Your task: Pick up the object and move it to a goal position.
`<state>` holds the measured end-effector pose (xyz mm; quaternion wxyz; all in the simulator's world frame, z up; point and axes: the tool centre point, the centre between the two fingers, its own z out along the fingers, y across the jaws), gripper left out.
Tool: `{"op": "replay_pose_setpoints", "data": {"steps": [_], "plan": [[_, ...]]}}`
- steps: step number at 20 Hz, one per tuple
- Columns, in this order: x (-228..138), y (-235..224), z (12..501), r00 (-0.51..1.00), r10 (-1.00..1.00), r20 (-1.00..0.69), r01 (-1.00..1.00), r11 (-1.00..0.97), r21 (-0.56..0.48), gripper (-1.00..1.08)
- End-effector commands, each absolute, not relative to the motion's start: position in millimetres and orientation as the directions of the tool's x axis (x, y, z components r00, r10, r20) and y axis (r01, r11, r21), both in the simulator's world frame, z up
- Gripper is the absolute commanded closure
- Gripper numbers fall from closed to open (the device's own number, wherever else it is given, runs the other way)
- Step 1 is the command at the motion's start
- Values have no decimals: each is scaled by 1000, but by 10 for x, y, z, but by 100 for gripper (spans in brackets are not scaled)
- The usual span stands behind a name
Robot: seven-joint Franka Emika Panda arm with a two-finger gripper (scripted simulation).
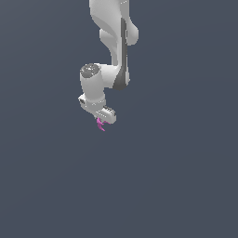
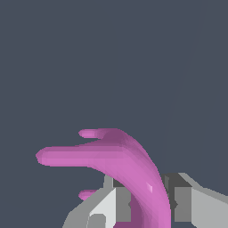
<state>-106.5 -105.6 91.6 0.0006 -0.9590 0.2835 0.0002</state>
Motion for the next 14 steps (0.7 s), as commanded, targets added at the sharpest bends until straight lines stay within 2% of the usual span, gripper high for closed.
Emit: {"op": "replay_pose_setpoints", "data": {"steps": [1, 8, 14], "plan": [[-1211, -1090, 981, 839, -543, -1, -543, -839, -1, 108], [-1471, -1161, 1107, 839, -543, -1, -543, -839, -1, 108], [-1537, -1185, 1146, 840, -543, 0, -543, -840, -1, 108]]}}
